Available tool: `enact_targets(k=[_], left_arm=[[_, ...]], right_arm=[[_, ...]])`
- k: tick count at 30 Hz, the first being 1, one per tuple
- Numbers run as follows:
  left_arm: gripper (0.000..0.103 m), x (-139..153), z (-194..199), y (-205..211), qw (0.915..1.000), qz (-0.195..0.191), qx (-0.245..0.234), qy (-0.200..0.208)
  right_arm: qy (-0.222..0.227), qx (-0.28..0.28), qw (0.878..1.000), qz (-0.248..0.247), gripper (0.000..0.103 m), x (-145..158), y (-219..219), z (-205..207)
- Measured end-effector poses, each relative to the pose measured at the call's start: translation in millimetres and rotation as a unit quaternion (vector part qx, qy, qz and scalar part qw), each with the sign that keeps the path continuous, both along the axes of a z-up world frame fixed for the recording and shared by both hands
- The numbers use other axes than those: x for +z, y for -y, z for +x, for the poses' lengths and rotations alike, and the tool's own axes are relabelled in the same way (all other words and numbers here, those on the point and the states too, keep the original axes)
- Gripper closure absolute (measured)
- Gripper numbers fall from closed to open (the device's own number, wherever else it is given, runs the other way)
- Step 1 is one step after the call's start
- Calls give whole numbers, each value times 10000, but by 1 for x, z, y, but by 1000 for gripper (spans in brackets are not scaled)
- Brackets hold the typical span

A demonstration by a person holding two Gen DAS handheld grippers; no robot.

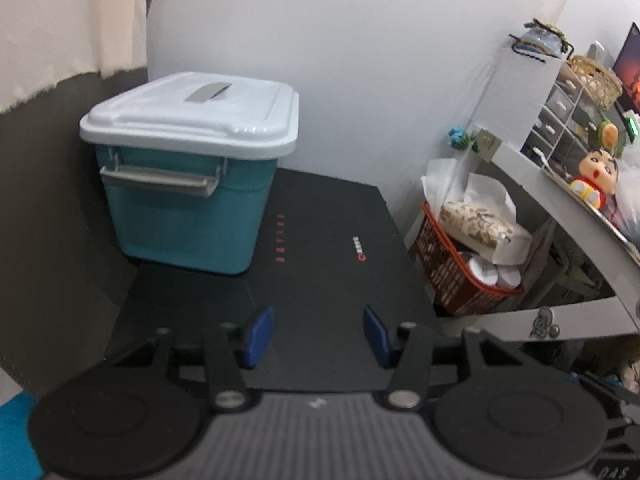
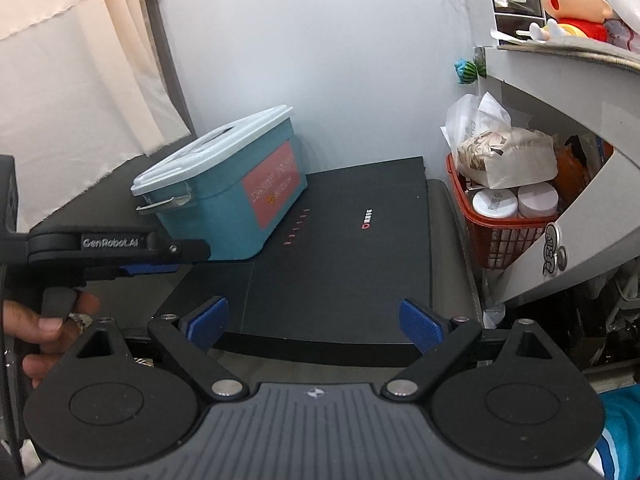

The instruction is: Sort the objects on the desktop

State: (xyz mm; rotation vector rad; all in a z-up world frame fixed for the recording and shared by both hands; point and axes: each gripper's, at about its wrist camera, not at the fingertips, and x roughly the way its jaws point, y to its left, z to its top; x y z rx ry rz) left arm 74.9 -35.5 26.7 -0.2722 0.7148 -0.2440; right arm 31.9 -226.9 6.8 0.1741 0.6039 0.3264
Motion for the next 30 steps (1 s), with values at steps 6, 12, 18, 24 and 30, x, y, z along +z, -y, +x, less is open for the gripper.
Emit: enact_targets(k=[6, 12, 18, 24, 30], left_arm=[[49, -2, -4, -4, 9999, 97, -41, -126], [49, -5, -5, -4, 9997, 125, -92, -201], [49, -17, 1, -4, 9990, 180, -128, -377], [49, -25, 5, -5, 9987, 165, -169, -451], [49, -27, 9, -4, 9987, 191, -156, -443]], right_arm=[[-1, 72, 9998, -193, 8, -5, -9, 6], [97, 255, 9984, -495, 8, -10, -20, 12], [1, 357, 9962, -794, 8, -25, -29, 25], [-146, 381, 9967, -709, 8, -36, -32, 36], [-213, 332, 9967, -707, 8, -42, -30, 42]])
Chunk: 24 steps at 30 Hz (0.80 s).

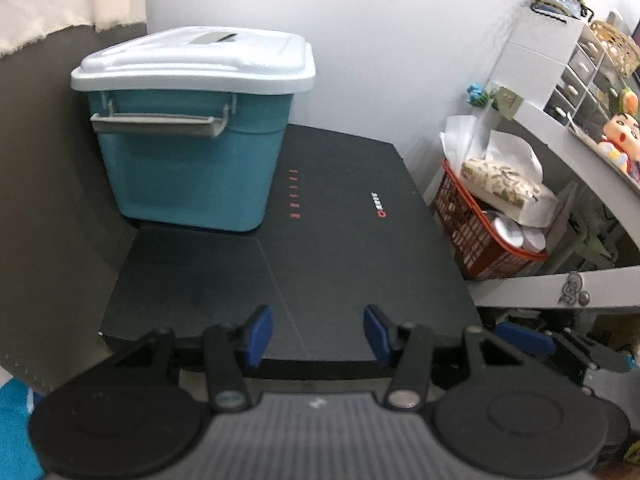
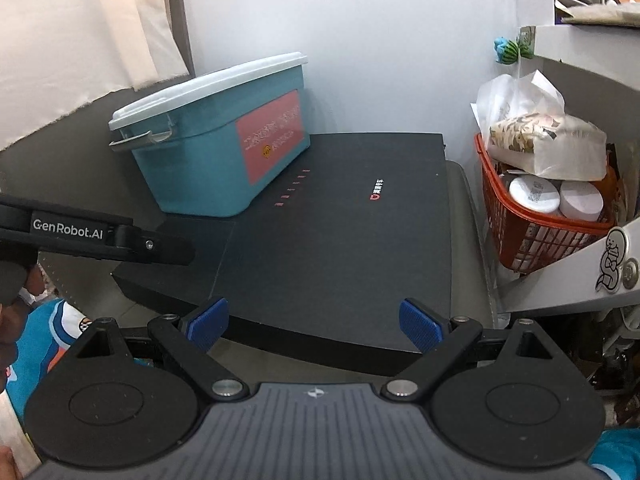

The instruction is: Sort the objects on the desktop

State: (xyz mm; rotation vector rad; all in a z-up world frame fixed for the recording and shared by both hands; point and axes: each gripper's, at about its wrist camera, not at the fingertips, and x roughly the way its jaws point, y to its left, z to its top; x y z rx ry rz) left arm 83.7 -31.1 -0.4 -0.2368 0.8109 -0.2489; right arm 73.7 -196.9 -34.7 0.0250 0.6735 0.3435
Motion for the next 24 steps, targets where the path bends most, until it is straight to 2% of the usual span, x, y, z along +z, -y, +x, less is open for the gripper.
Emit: enact_targets(k=[10, 16, 24], left_arm=[[49, 1, 1, 0, 10000, 2, -48, 66], [49, 4, 1, 4, 9991, 335, -5, 267], [49, 7, -2, 1, 9983, 428, 113, 374]], right_arm=[[-21, -19, 10000, 82, 8, 0, 4, 4], [-24, -13, 10000, 85, 8, -1, 4, 5], [-13, -13, 10000, 68, 8, 2, 4, 2]])
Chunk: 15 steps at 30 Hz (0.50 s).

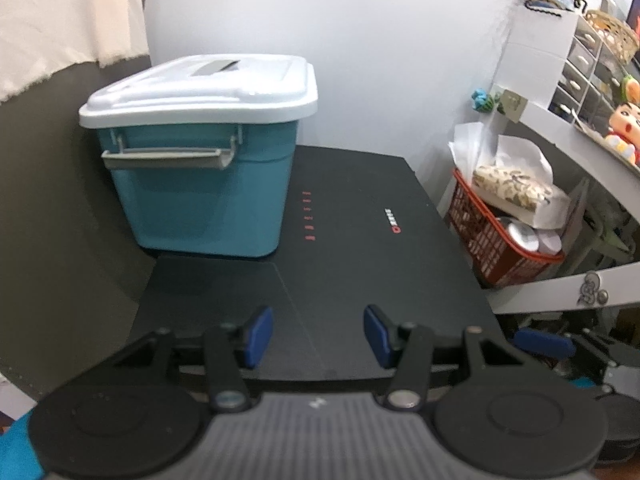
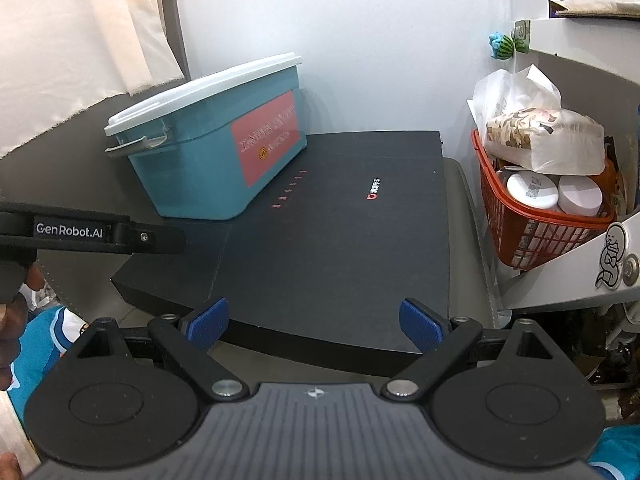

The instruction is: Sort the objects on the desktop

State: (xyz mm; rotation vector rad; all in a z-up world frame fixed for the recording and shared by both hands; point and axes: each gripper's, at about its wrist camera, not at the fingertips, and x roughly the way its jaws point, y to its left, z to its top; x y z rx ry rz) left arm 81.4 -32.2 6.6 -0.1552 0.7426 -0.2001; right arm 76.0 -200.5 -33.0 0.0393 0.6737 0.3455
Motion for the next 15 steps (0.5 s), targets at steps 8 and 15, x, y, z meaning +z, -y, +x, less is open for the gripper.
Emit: enact_targets(k=[8, 15], left_arm=[[49, 9, -12, 4, 9994, 262, 106, 185], [49, 18, -24, 3, 9986, 395, 181, 303]], right_arm=[[94, -3, 10000, 16, 8, 9, 1, -10], [199, -37, 9998, -23, 8, 18, 4, -22]])
